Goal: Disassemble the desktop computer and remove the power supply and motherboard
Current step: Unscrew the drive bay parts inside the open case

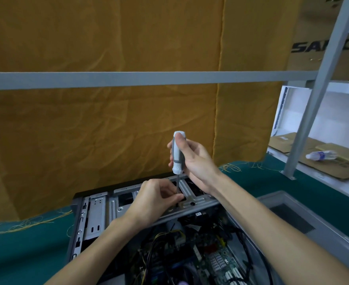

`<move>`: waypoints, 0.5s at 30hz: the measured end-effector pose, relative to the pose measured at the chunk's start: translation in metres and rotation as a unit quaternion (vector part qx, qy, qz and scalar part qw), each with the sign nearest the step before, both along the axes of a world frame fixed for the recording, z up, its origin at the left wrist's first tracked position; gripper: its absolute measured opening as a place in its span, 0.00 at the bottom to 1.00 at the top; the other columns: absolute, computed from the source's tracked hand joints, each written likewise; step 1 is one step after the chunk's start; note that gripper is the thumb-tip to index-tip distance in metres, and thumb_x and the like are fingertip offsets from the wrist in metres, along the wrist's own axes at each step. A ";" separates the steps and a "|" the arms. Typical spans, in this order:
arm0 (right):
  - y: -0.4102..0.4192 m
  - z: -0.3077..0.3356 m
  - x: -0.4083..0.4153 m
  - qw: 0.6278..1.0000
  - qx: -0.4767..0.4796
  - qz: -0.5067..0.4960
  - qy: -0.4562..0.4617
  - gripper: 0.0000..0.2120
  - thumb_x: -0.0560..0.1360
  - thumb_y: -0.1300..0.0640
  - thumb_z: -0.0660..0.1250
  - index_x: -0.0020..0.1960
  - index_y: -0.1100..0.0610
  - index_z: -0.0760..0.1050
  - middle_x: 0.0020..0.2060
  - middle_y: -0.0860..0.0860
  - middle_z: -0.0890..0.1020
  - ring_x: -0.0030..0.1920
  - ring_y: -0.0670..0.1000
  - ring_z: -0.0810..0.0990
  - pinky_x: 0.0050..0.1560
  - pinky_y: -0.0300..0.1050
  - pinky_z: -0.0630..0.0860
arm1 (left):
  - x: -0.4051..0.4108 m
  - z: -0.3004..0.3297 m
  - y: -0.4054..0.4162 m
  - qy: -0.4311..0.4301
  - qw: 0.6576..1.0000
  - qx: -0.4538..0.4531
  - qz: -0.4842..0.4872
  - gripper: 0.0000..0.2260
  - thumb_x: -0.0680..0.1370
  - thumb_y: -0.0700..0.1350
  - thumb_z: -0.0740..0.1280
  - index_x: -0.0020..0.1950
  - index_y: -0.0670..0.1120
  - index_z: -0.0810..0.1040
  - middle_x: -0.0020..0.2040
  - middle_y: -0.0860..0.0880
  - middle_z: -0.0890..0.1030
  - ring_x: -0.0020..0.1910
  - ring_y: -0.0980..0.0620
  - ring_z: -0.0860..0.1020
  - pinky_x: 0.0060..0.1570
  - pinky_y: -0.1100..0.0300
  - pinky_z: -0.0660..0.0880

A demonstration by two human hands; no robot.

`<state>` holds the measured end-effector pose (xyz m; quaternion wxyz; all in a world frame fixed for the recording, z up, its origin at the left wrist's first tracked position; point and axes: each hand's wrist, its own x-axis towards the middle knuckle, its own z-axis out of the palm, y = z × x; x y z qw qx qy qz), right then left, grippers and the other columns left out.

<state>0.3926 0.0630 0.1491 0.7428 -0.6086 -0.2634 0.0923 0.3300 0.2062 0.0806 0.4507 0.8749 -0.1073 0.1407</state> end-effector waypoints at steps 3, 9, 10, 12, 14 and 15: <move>0.003 -0.003 -0.005 0.997 0.011 0.075 0.015 0.29 0.76 0.33 0.62 0.56 0.58 0.83 0.38 0.52 0.79 0.38 0.49 0.77 0.50 0.49 0.77 | -0.002 -0.001 -0.001 -0.009 0.999 -0.004 -0.032 0.03 0.79 0.43 0.72 0.52 0.48 0.85 0.45 0.55 0.87 0.46 0.58 0.84 0.49 0.62 0.80; 0.011 -0.002 -0.019 0.999 -0.004 0.050 -0.009 0.32 0.73 0.30 0.64 0.56 0.59 0.72 0.38 0.53 0.79 0.35 0.49 0.75 0.48 0.50 0.75 | -0.006 0.000 -0.002 -0.019 0.998 -0.036 -0.038 0.04 0.79 0.43 0.72 0.47 0.48 0.86 0.41 0.54 0.87 0.39 0.58 0.84 0.39 0.67 0.76; 0.009 -0.001 -0.019 0.999 0.009 0.037 -0.006 0.33 0.71 0.31 0.66 0.56 0.60 0.71 0.39 0.53 0.79 0.35 0.49 0.75 0.46 0.47 0.76 | -0.005 0.001 -0.004 -0.026 0.999 -0.033 -0.028 0.04 0.79 0.44 0.73 0.44 0.50 0.86 0.39 0.54 0.86 0.37 0.57 0.84 0.38 0.66 0.76; 0.005 0.000 -0.018 0.999 0.030 0.018 -0.002 0.30 0.73 0.33 0.66 0.54 0.62 0.73 0.40 0.53 0.79 0.37 0.50 0.77 0.44 0.46 0.76 | -0.004 0.001 -0.006 -0.033 0.999 -0.031 -0.012 0.08 0.78 0.45 0.75 0.40 0.56 0.83 0.38 0.54 0.86 0.36 0.57 0.83 0.37 0.65 0.76; 0.003 0.000 -0.017 0.999 0.033 0.024 0.011 0.30 0.77 0.35 0.61 0.53 0.64 0.78 0.39 0.53 0.79 0.38 0.50 0.78 0.46 0.46 0.77 | -0.005 0.001 -0.006 -0.029 0.999 -0.015 -0.022 0.08 0.79 0.44 0.73 0.43 0.56 0.83 0.41 0.56 0.86 0.39 0.60 0.84 0.40 0.68 0.76; 0.002 0.000 -0.017 0.998 0.036 0.033 0.028 0.30 0.79 0.36 0.58 0.54 0.64 0.80 0.38 0.54 0.79 0.39 0.51 0.78 0.47 0.47 0.77 | -0.005 0.001 -0.005 -0.023 0.999 -0.008 -0.035 0.07 0.80 0.42 0.71 0.48 0.54 0.84 0.44 0.57 0.86 0.43 0.60 0.84 0.43 0.69 0.76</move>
